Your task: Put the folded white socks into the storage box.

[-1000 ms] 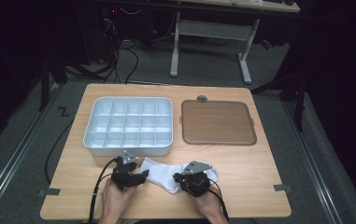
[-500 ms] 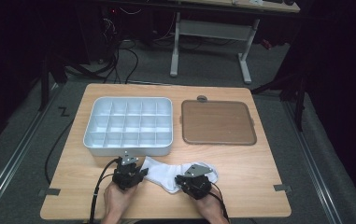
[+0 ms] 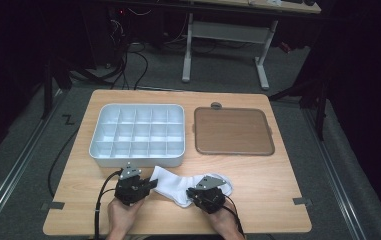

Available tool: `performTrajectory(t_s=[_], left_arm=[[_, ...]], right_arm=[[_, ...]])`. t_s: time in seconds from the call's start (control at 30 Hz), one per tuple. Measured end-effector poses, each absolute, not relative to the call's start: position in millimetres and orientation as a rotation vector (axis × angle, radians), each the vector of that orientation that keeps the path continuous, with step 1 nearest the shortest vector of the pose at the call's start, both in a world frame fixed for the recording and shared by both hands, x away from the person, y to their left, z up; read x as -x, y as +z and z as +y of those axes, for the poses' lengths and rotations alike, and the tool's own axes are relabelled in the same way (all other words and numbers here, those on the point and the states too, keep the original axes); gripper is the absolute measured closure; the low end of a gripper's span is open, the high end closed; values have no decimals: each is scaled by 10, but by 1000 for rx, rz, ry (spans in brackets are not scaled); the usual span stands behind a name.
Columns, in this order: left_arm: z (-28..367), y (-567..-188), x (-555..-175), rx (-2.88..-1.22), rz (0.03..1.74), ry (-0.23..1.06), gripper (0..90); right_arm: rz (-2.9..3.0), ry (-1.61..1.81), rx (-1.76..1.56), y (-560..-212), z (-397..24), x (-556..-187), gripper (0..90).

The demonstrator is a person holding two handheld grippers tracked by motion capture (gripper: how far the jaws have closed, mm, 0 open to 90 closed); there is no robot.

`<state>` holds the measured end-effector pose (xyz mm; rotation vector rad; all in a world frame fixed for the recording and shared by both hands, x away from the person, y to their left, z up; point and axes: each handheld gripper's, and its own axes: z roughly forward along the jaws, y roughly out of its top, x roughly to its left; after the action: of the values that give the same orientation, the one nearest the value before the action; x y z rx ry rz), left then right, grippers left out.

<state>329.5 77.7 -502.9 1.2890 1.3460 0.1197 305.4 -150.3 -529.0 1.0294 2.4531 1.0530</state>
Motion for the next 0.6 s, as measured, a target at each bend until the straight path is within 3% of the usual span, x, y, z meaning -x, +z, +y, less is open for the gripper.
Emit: performTrajectory(t_s=[0.6], left_arm=[[834, -4698, -3263, -1203, 1266, 74, 785]], right_arm=[[2535, 1048, -913, -5276, -1086, -3126, 858]])
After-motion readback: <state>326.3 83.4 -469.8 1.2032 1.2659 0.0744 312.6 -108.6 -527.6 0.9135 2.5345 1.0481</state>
